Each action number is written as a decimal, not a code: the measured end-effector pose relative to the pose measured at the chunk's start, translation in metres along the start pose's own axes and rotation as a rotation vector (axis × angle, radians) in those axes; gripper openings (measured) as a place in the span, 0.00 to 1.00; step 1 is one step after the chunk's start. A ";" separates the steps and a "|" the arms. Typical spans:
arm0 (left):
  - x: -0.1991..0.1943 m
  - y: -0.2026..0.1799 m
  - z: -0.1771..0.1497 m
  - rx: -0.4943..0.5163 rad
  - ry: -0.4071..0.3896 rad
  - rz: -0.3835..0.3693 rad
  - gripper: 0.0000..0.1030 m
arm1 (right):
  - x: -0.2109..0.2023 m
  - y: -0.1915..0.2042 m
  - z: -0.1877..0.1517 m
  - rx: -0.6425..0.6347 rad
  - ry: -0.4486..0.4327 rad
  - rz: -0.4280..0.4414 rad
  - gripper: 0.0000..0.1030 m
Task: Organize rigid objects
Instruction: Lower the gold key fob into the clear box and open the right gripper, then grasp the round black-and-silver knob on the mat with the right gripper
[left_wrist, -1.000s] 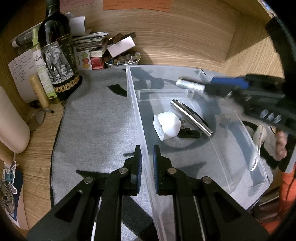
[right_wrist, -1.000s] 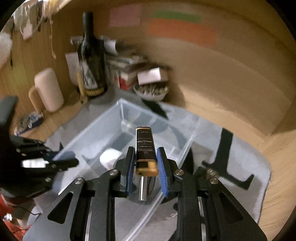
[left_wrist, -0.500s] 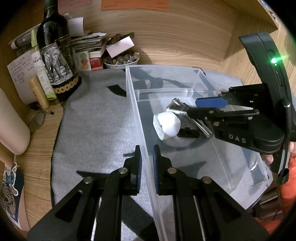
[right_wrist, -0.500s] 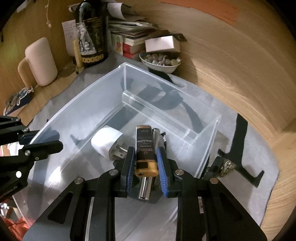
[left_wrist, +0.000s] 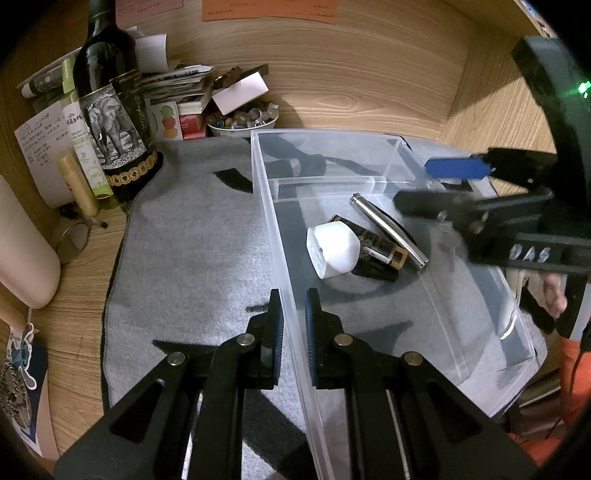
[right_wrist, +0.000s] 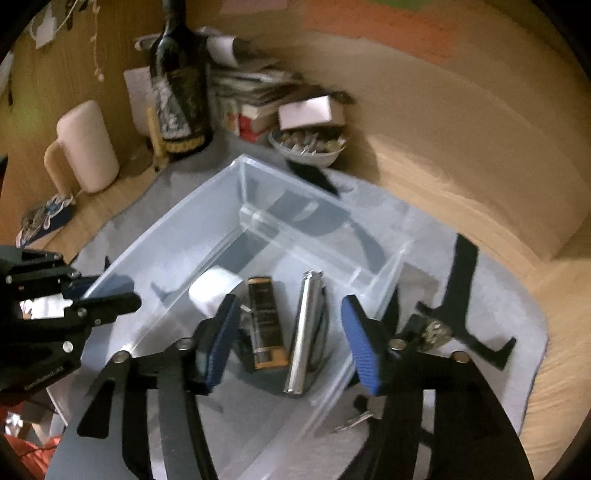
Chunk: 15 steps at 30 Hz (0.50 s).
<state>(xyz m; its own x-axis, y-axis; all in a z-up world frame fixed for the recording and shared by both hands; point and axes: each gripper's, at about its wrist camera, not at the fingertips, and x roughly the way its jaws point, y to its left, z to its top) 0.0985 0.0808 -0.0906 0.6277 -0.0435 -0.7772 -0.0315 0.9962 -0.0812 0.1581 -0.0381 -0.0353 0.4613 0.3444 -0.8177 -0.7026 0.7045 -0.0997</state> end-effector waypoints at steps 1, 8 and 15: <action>0.000 0.000 0.000 0.000 0.000 0.000 0.10 | -0.004 -0.004 0.001 0.009 -0.014 -0.006 0.59; 0.000 0.000 0.000 -0.001 0.001 0.000 0.10 | -0.037 -0.030 0.008 0.056 -0.119 -0.091 0.79; 0.000 0.000 0.000 -0.001 0.000 0.000 0.10 | -0.051 -0.064 0.006 0.126 -0.148 -0.163 0.80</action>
<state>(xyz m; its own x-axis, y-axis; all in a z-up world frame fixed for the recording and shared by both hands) 0.0986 0.0809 -0.0909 0.6277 -0.0431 -0.7773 -0.0322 0.9962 -0.0812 0.1831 -0.0970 0.0161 0.6438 0.3000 -0.7039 -0.5434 0.8269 -0.1445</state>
